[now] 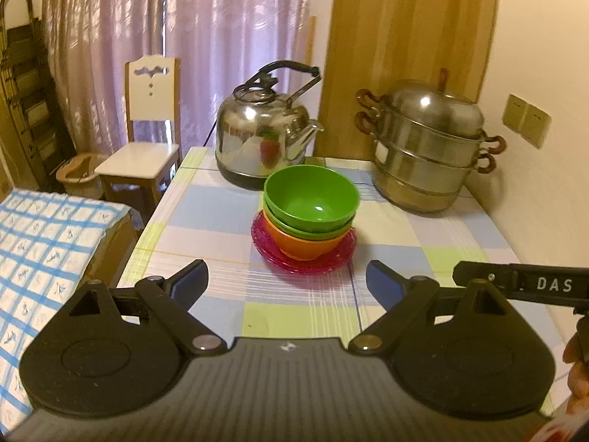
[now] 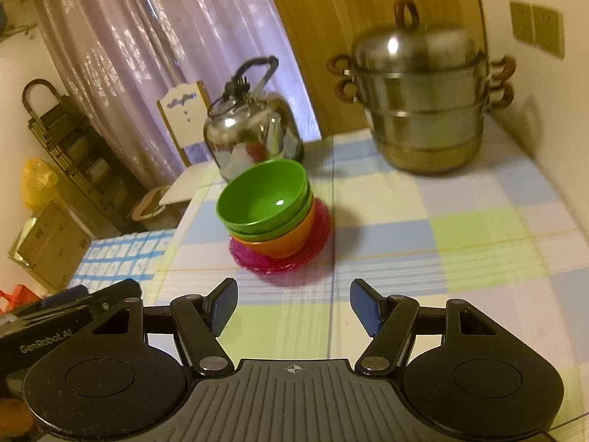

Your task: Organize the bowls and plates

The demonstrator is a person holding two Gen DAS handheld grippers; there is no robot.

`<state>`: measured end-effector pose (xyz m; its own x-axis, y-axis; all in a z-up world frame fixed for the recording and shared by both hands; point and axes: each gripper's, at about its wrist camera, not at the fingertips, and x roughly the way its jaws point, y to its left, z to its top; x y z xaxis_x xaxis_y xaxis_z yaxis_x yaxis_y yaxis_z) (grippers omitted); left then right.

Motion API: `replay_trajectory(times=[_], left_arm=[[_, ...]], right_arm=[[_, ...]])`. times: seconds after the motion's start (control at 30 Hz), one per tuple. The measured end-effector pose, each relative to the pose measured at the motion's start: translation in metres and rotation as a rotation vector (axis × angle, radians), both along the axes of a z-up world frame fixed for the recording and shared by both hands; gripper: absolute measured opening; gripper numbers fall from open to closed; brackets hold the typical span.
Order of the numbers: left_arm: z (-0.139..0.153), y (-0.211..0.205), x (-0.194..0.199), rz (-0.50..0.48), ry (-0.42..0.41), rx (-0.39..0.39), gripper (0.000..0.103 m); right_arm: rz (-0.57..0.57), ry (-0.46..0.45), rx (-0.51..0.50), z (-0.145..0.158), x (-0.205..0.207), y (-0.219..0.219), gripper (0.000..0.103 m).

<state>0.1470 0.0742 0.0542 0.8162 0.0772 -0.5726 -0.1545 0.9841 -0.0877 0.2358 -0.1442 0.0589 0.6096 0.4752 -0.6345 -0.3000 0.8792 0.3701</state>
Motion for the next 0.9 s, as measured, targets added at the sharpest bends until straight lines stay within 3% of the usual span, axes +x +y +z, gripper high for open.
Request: replay_trajectory(times=[0.17, 0.3, 0.6, 0.9], left_arm=[[-0.008, -0.008, -0.025, -0.017, 0.005, -0.011, 0.092], [-0.022, -0.011, -0.042, -0.006, 0.018, -0.016, 0.092], [-0.049, -0.012, -0.061, 0.011, 0.047, -0.012, 0.092], [-0.047, -0.017, -0.077, 0.013, 0.058, -0.024, 0.091]], right_arm=[[-0.011, -0.113, -0.055, -0.005, -0.036, -0.003, 0.068], [-0.020, -0.146, -0.075, -0.018, -0.060, -0.011, 0.068], [-0.024, -0.144, -0.087, -0.031, -0.084, -0.021, 0.068], [-0.012, -0.119, -0.121, -0.048, -0.108, -0.019, 0.068]])
